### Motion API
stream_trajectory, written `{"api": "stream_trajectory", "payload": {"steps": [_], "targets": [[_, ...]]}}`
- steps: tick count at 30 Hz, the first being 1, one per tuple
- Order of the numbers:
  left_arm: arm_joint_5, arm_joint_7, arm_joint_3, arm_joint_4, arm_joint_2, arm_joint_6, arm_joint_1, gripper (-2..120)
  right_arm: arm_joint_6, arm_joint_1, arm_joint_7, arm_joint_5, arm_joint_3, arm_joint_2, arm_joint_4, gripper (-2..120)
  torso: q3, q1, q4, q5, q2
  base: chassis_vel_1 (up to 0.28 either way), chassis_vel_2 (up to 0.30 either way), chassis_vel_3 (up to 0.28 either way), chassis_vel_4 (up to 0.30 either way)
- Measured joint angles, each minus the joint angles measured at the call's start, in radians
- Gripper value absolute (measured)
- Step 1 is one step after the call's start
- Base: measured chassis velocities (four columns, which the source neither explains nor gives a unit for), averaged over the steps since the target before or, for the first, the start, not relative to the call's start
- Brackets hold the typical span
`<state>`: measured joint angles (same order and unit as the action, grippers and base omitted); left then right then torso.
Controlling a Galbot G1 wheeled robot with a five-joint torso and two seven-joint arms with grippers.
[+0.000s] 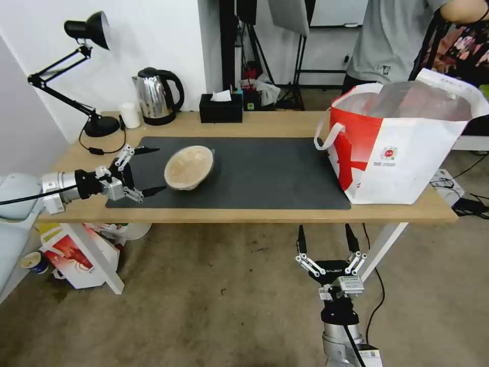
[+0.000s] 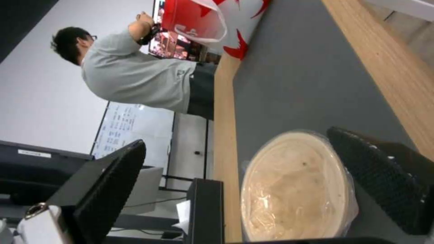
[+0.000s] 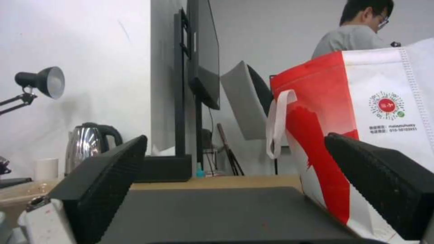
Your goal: Pick up the trash from the table and place it into the takeout bag.
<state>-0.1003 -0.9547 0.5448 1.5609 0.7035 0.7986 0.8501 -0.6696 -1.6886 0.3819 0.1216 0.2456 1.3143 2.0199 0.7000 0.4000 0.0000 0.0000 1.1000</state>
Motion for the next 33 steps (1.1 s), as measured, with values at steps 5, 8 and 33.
{"api": "stream_trajectory", "payload": {"steps": [5, 8, 33], "targets": [[0.002, 0.0, 0.0, 0.0, 0.0, 0.0, -0.002, 100, 0.0, 0.0, 0.0, 0.0, 0.0, 0.0, 0.0, 100, 0.0, 0.0, 0.0, 0.0, 0.0, 0.0, 0.0, 0.0, 0.0], [0.005, 0.0, -0.002, -0.001, 0.001, -0.001, -0.005, 100, 0.0, 0.0, 0.0, 0.0, 0.0, 0.0, 0.0, 100, 0.0, 0.0, 0.0, 0.0, 0.0, 0.0, 0.0, 0.0, 0.0], [0.072, -0.002, -0.022, -0.066, 0.052, -0.004, -0.038, 100, 0.0, 0.0, 0.0, 0.0, 0.0, 0.0, 0.0, 100, 0.0, 0.0, 0.0, 0.0, 0.0, 0.0, 0.0, 0.0, 0.0]]}}
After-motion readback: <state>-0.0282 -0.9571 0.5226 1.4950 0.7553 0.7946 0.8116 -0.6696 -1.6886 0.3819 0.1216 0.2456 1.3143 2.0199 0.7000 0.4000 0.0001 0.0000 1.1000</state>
